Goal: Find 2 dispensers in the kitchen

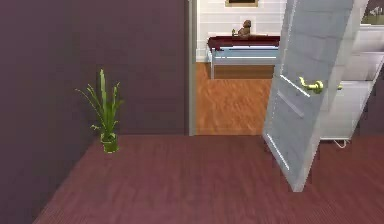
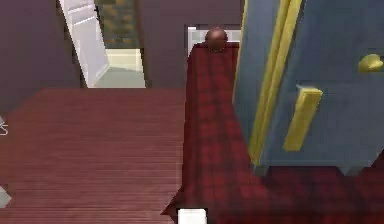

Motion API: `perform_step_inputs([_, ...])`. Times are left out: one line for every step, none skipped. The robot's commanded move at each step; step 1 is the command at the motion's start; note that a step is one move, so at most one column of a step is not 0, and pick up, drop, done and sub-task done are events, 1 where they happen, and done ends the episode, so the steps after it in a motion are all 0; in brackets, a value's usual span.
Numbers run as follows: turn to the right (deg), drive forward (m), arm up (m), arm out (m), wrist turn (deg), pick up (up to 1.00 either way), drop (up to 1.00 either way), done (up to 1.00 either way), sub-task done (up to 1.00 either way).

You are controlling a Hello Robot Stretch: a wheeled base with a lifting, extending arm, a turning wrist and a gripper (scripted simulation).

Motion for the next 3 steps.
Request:
perform_step_inputs([-45.0,0.0,0.0,0.0,0.0,0.0,0.0,0.0,0.0])
perform_step_inputs([-45.0,0.0,0.0,0.0,0.0,0.0,0.0,0.0,0.0])
perform_step_inputs([0.0,0.05,0.0,0.0,0.0,0.0,0.0,0.0,0.0])
